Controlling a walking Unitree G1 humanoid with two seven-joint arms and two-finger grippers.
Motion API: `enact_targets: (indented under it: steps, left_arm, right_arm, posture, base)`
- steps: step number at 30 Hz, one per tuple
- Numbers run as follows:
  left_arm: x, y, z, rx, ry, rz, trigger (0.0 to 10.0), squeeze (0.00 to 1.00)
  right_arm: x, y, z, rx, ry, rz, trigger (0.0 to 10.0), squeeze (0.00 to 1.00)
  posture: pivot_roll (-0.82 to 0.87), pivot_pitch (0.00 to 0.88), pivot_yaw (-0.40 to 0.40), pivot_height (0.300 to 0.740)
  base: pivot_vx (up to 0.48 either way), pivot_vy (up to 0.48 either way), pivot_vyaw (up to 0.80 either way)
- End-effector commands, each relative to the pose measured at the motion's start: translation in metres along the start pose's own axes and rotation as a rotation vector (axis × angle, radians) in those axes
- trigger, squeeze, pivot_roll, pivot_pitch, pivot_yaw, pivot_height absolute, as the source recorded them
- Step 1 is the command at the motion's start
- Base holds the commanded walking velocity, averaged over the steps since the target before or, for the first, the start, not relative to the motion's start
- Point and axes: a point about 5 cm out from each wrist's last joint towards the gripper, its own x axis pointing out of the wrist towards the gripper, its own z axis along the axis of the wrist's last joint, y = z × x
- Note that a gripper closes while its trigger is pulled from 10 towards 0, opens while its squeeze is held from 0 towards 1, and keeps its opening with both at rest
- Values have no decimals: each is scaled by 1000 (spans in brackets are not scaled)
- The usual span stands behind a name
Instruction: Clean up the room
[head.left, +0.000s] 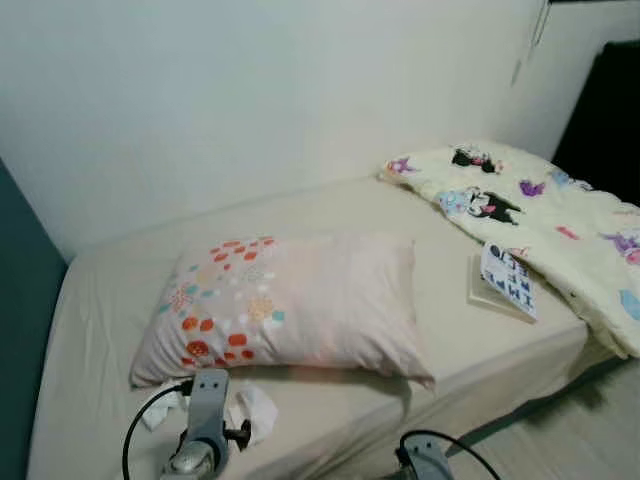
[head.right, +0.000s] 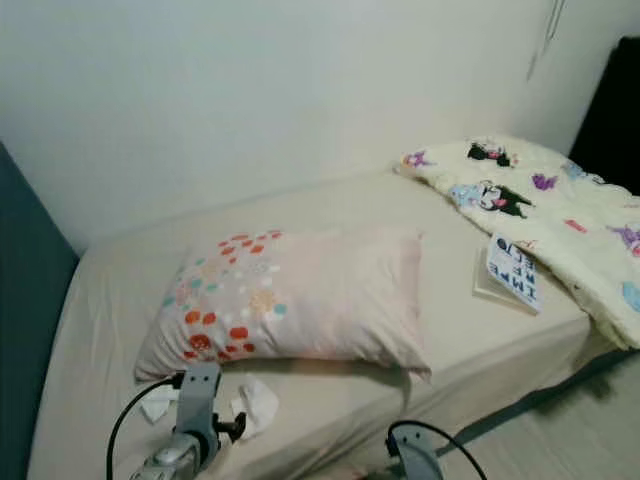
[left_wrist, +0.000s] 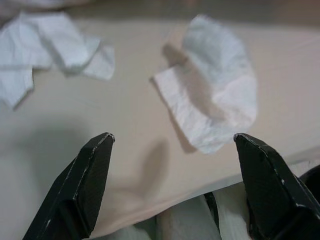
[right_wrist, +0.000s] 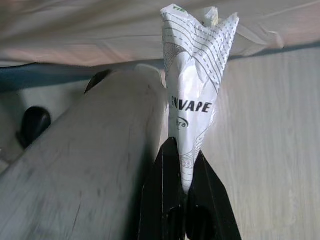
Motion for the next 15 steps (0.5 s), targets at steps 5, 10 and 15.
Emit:
enact_targets:
  steps: [5,10,15]
  left_arm:
    - [2,0,7,-88,-26,41,10000,0]
    - [2,-5,8,-131,-32,12,10000,0]
    - [4,-21,14,-192,-61,-94,10000,0]
  right_arm:
    - [-1,24,-13,31,36,66,10000,0]
    - [-1,25,-15,33,35,68,10000,0]
    - [-2,26,-19,33,37,69,10000,0]
  posture:
    - [-72,102,18,625]
    - [-80,131,28,625]
    - [-84,160,37,625]
  base:
    - [0,0,0]
    - [0,0,0]
    - [0,0,0]
